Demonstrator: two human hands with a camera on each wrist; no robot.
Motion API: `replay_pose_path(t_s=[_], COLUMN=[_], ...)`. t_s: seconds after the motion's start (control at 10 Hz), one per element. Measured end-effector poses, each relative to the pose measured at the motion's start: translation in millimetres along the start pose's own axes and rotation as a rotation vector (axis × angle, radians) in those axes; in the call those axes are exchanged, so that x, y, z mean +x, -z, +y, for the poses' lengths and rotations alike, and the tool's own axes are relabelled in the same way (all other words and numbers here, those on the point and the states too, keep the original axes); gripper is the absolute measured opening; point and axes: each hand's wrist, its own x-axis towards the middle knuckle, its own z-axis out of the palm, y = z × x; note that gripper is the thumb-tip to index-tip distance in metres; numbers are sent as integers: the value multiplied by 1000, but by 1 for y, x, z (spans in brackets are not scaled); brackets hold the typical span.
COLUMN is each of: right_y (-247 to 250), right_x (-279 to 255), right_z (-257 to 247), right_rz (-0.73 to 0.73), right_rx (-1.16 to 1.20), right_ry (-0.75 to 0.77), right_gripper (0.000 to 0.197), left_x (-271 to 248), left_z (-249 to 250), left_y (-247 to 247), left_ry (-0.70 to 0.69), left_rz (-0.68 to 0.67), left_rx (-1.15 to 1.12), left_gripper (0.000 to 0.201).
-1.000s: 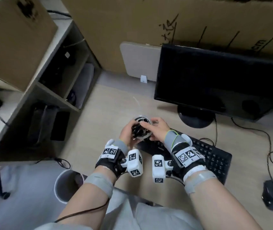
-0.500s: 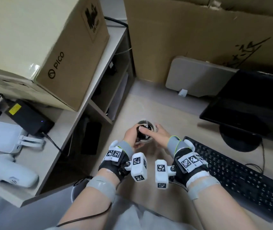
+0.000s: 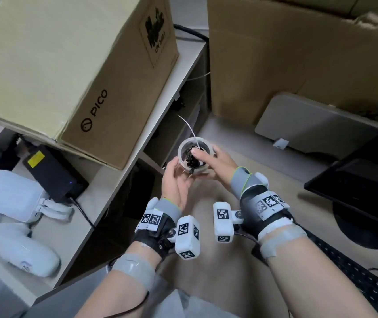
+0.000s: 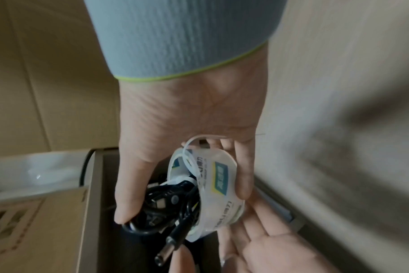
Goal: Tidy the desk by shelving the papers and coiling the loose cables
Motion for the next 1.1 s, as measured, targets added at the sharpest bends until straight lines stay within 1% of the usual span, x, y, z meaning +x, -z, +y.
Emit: replay_pose_path(t_s=[0.1, 0.2, 0.3, 0.4, 0.5, 0.6, 0.7, 0.8, 0.9, 1.0, 1.1], right_y=[-28, -54, -62, -53, -42, -47, -62, -75, -87, -91, -81], right_x=[25, 50, 60, 61, 61, 61, 66, 72, 76, 74, 65], right_z=[-23, -25, -20, -14, -9, -10, -8, -5, -11, -18, -19], right_rz=[-57, -41, 7, 39, 152, 130, 117, 78, 55, 29, -13], right_rx=[-32, -63, -74, -272, -460, -267, -350, -526, -576, -443, -279], right_ry=[3, -60, -91, -34, 107, 89, 125, 106, 66, 2, -5], right_gripper=[30, 44, 43, 49, 46, 42, 11, 26, 25, 29, 19], left_x=[3, 4, 5, 3, 0, -2, -4, -4, -3, 0, 0], left_z=[14, 16, 12, 11, 10, 8, 8, 10, 11, 12, 11], left_y=[10, 23, 34, 38, 41, 48, 51, 57, 64, 66, 68], left_ry=[-21, 1, 37, 47, 22, 9, 25, 37, 45, 53, 41], left_rz=[59, 90, 90, 73, 24, -18, -41, -50, -29, -18, -49], left_rx=[-97, -138, -170, -173, -155, -166, -159, -150, -171, -191, -163], left_gripper=[42, 46, 51, 48, 40, 40, 42, 42, 44, 44, 44])
